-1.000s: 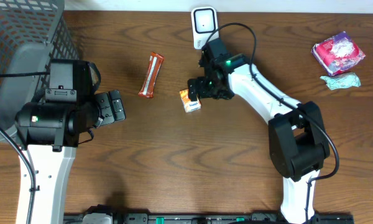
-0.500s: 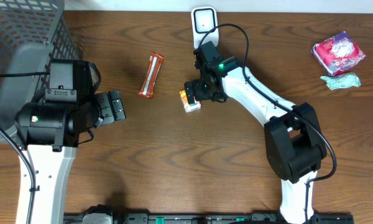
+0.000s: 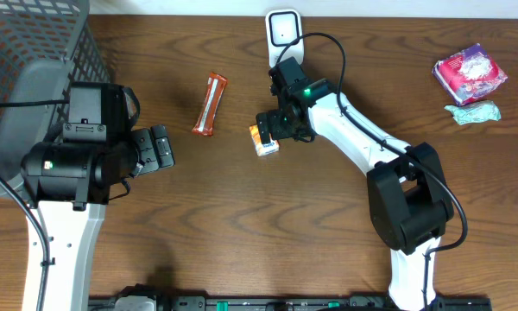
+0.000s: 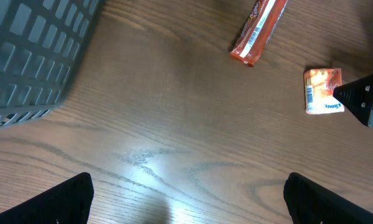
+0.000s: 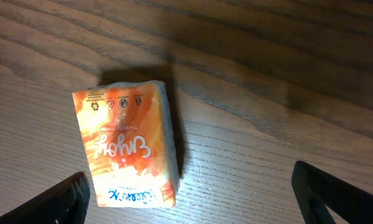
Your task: Scan the item barcode
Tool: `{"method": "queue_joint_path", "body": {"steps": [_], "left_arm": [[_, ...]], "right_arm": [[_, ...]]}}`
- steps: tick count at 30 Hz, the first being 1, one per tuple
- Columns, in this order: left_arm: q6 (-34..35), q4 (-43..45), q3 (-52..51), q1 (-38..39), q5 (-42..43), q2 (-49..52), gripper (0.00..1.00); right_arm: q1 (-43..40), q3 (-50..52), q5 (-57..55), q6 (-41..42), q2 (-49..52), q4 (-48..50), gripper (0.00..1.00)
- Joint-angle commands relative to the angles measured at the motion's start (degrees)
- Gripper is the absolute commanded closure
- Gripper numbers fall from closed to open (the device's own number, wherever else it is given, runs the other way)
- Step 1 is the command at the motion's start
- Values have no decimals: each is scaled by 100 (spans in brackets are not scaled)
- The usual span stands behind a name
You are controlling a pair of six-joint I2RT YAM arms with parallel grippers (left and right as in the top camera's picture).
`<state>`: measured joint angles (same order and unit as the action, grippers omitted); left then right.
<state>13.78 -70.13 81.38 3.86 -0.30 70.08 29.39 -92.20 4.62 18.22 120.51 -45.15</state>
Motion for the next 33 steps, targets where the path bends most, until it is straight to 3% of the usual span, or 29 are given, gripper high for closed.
{"method": "queue_joint_path", "body": {"steps": [1,24,33], "left_arm": [[72,-13,22,-7,-13,-11,2],[72,-15,22,-7,-13,-11,2],[72,-13,22,-7,-13,-11,2]], "right_arm": [[39,-79,-68,-22,-39,15,1],[39,-33,-68,17,-39,26,1],[-7,125,184,15,-39,503,1]]}}
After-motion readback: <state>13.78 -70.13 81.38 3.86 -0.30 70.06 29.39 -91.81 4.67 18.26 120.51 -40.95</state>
